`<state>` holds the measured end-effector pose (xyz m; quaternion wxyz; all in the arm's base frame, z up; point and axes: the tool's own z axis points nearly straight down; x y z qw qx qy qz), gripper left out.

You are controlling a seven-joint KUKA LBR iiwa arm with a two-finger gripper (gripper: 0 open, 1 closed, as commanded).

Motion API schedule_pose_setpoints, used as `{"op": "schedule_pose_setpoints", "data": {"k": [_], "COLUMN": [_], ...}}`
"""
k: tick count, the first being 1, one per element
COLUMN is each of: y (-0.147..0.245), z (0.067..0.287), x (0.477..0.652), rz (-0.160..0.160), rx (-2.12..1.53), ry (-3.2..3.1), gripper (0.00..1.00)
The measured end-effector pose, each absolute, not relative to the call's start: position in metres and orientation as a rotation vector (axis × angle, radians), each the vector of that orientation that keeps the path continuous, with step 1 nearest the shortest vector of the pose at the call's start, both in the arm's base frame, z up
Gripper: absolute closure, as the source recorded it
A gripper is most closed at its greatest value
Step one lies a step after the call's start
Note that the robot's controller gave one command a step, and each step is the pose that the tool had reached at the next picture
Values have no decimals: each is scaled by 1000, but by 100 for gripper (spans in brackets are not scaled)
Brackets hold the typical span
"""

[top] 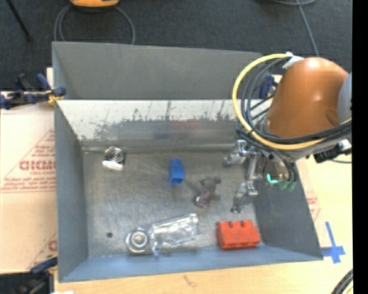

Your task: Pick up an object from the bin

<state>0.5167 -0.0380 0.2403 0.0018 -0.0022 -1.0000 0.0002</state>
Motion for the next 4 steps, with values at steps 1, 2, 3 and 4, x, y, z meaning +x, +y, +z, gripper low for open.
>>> {"op": "schedule_pose_setpoints", "data": {"k": [1, 2, 3, 4], "y": [-42, -57, -57, -69], "z": [135, 71, 75, 196], "x": [562, 599, 599, 600], "rz": [1, 2, 4, 6], "rx": [229, 265, 267, 294], "ry": [-3131, -3142, -3142, -3141], "gripper": [0, 0, 100, 100]}}
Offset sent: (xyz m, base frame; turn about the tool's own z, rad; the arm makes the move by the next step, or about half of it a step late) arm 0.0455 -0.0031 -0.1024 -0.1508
